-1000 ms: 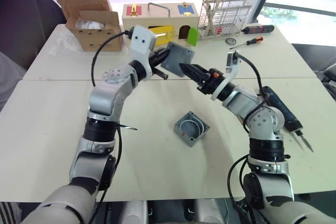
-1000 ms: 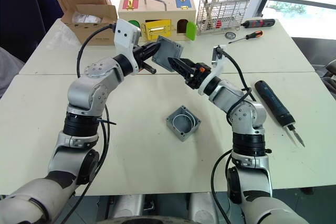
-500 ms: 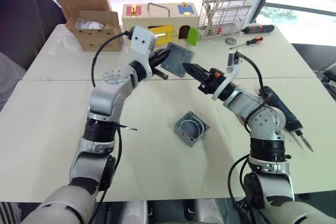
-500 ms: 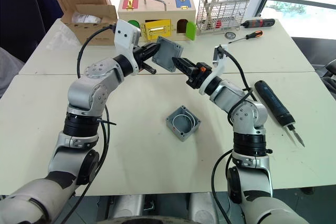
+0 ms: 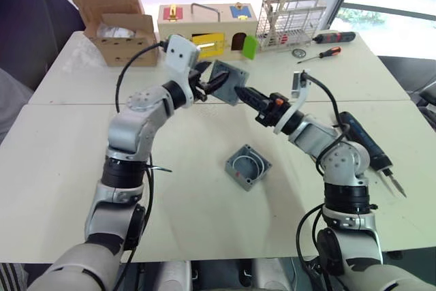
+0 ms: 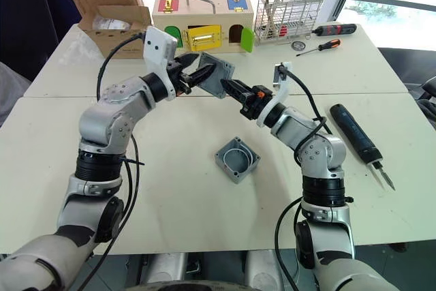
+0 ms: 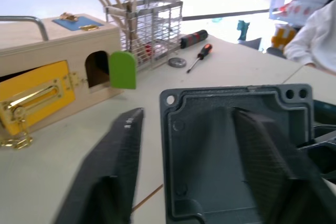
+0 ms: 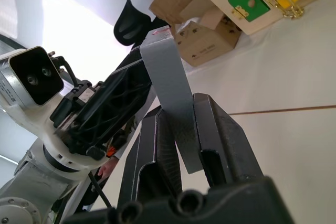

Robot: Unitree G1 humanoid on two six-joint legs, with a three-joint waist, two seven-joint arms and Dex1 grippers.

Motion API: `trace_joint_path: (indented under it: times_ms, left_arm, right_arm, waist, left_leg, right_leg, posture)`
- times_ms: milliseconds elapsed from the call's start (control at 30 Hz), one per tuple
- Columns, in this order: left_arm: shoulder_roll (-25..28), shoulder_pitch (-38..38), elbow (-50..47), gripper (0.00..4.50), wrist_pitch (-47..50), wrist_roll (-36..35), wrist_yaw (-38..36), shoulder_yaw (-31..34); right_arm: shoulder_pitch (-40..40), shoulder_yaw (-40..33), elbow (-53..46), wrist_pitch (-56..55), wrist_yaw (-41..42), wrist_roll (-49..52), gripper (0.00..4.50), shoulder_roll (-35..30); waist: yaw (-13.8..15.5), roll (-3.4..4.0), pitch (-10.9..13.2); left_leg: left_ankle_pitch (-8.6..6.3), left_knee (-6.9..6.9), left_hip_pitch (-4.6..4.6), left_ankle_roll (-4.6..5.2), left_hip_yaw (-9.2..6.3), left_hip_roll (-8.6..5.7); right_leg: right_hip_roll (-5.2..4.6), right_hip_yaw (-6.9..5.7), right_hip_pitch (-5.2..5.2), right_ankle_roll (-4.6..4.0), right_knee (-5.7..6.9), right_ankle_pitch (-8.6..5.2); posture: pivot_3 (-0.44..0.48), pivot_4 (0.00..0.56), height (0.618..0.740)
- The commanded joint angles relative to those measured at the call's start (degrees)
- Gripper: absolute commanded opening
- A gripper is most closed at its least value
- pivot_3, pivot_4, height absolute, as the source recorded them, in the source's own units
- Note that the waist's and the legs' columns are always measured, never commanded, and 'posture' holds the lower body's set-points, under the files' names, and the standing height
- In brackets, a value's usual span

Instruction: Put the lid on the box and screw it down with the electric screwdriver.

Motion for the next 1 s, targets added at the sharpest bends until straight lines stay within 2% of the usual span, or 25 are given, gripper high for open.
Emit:
trace_joint_path:
  times_ms: [33, 133, 200, 300, 467, 500, 533, 567, 600, 633, 667, 767, 800, 1000]
  left_arm:
    - [3.00, -5.00, -5.57, 4.46, 6.22, -8.85, -1.73, 7.06]
    - [6.85, -6.80, -6.39, 4.46, 11.95, -16.01, -2.57, 12.84]
    - [9.22, -6.16, -5.85, 4.46, 13.46, -17.48, -2.88, 14.14]
    - [13.42, -1.91, -4.11, 4.46, 13.28, -17.87, -7.81, 12.76]
    - [13.10, 0.51, 1.07, 4.46, 13.25, -18.94, -12.23, 10.06]
    - [12.63, 0.60, 1.75, 3.92, 13.08, -19.07, -12.77, 9.62]
    - [12.22, 0.53, 2.26, 3.66, 12.91, -19.04, -12.97, 9.33]
    - [11.87, 0.75, 2.54, 3.18, 12.71, -19.00, -14.69, 7.98]
    - [11.65, 0.90, 2.69, 2.73, 12.58, -18.89, -16.03, 7.01]
    - [11.38, 1.02, 2.76, 2.04, 12.44, -18.67, -17.49, 5.70]
    - [11.15, 1.03, 2.77, 1.70, 12.10, -18.28, -19.02, 4.07]
    - [10.49, 0.63, 2.04, 0.20, 12.26, -17.84, -22.77, -0.62]
    - [10.48, 0.64, 1.54, 0.09, 12.60, -17.91, -23.86, -1.94]
    - [11.61, 2.75, 0.31, 0.09, 8.04, -12.90, -28.88, -10.44]
  right_arm:
    - [0.38, -0.21, -6.28, -3.76, -1.59, -4.21, 0.10, -2.53]
    - [2.28, 1.10, -12.49, -8.11, -2.01, -11.26, 0.10, -7.41]
    - [4.45, 3.14, -16.50, -13.86, -1.30, -18.39, 0.10, -11.66]
    - [12.80, 10.48, -20.73, -32.62, 0.21, -39.94, 0.10, -22.50]
    - [29.51, 12.09, -22.73, -57.54, -2.79, -59.96, 0.10, -30.31]
    - [31.34, 12.50, -22.20, -62.82, -3.73, -64.55, 0.10, -32.01]
    - [32.46, 12.50, -21.52, -66.62, -4.53, -67.53, 0.10, -32.96]
    - [34.02, 11.78, -20.94, -69.21, -6.91, -71.15, 0.10, -33.08]
    - [35.02, 11.05, -20.39, -70.89, -8.58, -73.43, 0.10, -32.80]
    - [35.93, 10.45, -19.60, -71.93, -10.03, -75.21, 0.10, -32.23]
    - [36.52, 10.07, -18.61, -72.79, -11.59, -77.41, 0.10, -31.73]
    - [36.76, 9.65, -15.15, -75.50, -15.98, -82.89, 0.10, -30.54]
    - [36.68, 9.76, -14.28, -76.42, -16.96, -84.42, 0.10, -30.54]
    - [37.54, 11.44, -11.18, -78.43, -20.03, -90.07, 0.10, -29.11]
  waist:
    - [0.08, 0.00, 0.00]
    - [0.00, 0.02, 0.02]
    - [-0.10, 0.03, 0.01]
    - [0.06, 0.05, 0.00]
    - [0.49, -0.03, 0.02]
    - [0.44, -0.03, 0.02]
    - [0.31, -0.04, 0.03]
    - [0.22, -0.05, 0.03]
    - [0.16, -0.05, 0.03]
    - [0.15, -0.05, 0.02]
    - [0.13, -0.05, 0.03]
    - [0.26, -0.04, 0.03]
    - [0.26, -0.04, 0.02]
    - [0.18, -0.02, 0.01]
  left_leg:
    - [0.00, 0.00, -0.04, 0.00, -0.01, 0.00]
    - [0.01, 0.00, -0.14, -0.01, -0.03, 0.00]
    - [0.00, -0.01, -0.12, -0.01, -0.04, 0.00]
    - [0.04, -0.01, -0.08, -0.07, 0.00, -0.03]
    - [0.13, -0.01, -0.03, -0.25, -0.01, -0.03]
    - [0.14, 0.00, -0.04, -0.27, -0.01, -0.04]
    - [0.14, 0.03, -0.04, -0.27, 0.02, -0.05]
    - [0.14, 0.06, -0.04, -0.27, 0.02, -0.05]
    - [0.15, 0.07, 0.00, -0.28, 0.00, -0.05]
    - [0.15, 0.06, 0.07, -0.29, 0.00, -0.05]
    - [0.16, 0.05, 0.08, -0.30, -0.01, -0.04]
    - [0.18, 0.03, 0.08, -0.33, -0.01, -0.04]
    - [0.18, 0.04, 0.08, -0.33, 0.00, -0.04]
    - [0.18, 0.02, 0.13, -0.33, -0.01, -0.04]
  right_leg:
    - [0.00, 0.00, -0.04, 0.00, 0.00, 0.00]
    - [-0.01, 0.00, -0.15, 0.00, 0.00, 0.00]
    - [-0.02, 0.00, -0.15, 0.02, -0.01, -0.01]
    - [-0.03, 0.00, -0.13, 0.07, -0.03, -0.05]
    - [-0.02, 0.00, -0.11, 0.13, -0.02, -0.11]
    - [-0.02, 0.00, -0.11, 0.13, -0.02, -0.11]
    - [-0.04, 0.02, -0.10, 0.13, -0.03, -0.11]
    - [-0.04, 0.02, -0.09, 0.13, -0.03, -0.11]
    - [-0.04, 0.02, -0.04, 0.14, -0.03, -0.11]
    - [-0.03, 0.02, 0.01, 0.14, -0.02, -0.12]
    - [-0.03, 0.02, 0.01, 0.15, -0.01, -0.13]
    - [-0.02, 0.02, 0.03, 0.15, -0.02, -0.14]
    - [-0.02, 0.02, 0.04, 0.15, -0.02, -0.14]
    - [-0.01, 0.02, 0.06, 0.14, -0.02, -0.16]
  posture:
    - [0.000, 0.150, 0.728]
    - [0.000, 0.150, 0.728]
    - [0.000, 0.150, 0.728]
    - [0.000, 0.150, 0.728]
    - [0.000, 0.150, 0.728]
    - [0.000, 0.150, 0.728]
    - [0.000, 0.150, 0.728]
    - [0.000, 0.150, 0.728]
    - [0.000, 0.150, 0.728]
    - [0.000, 0.150, 0.728]
    - [0.000, 0.150, 0.728]
    - [0.000, 0.150, 0.728]
    - [0.000, 0.150, 0.728]
    - [0.000, 0.150, 0.728]
